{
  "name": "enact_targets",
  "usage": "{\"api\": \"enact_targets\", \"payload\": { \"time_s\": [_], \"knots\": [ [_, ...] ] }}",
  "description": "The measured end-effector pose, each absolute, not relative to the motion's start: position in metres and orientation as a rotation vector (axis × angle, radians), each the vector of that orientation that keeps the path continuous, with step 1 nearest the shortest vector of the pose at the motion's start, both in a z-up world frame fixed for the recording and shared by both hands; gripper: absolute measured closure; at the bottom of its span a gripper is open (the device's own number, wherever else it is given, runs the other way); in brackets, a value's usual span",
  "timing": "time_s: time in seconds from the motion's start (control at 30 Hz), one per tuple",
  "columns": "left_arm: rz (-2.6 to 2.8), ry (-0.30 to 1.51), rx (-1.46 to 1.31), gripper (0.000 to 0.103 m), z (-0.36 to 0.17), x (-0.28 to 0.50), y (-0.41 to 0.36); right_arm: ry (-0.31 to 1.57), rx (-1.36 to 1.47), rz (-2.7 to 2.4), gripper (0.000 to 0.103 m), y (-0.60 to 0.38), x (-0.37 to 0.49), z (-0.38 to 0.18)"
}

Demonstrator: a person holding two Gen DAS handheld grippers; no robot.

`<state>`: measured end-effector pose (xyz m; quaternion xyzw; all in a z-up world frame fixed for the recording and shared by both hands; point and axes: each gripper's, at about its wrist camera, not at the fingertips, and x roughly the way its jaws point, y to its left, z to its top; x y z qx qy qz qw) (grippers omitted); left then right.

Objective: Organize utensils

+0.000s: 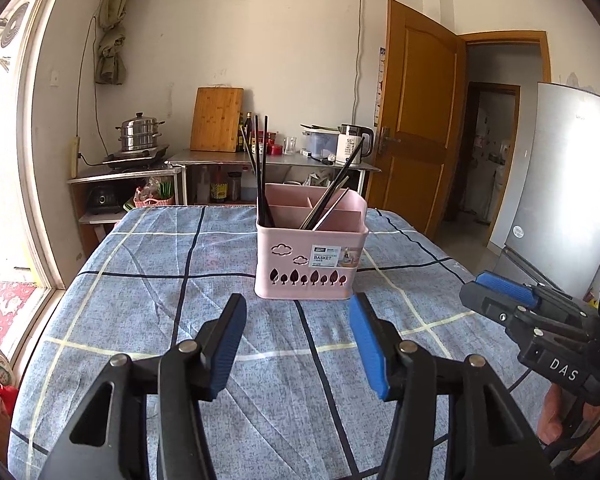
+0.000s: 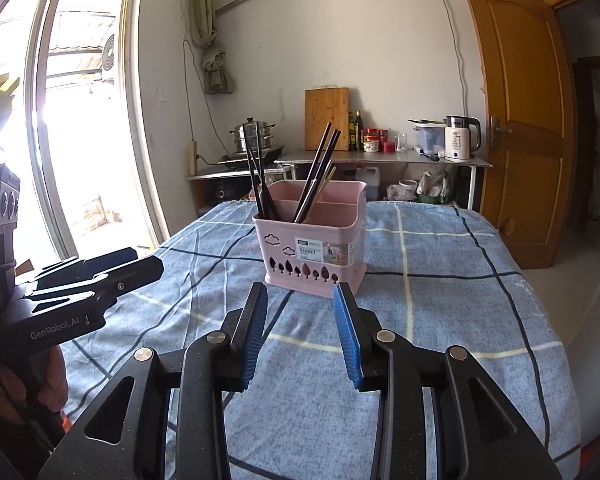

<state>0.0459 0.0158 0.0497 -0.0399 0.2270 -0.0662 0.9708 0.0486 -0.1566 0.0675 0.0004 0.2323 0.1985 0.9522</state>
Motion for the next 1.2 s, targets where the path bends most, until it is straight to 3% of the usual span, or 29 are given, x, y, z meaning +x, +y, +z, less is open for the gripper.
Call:
{"api": "enact_targets", "payload": {
  "time_s": [1.2],
  "knots": [
    [-0.102,0.476,-0.083,0.047,0.023,0.029,0.005,0.482,-0.026,0.382,0.067,-0.151,0.03,0.039]
  ]
}}
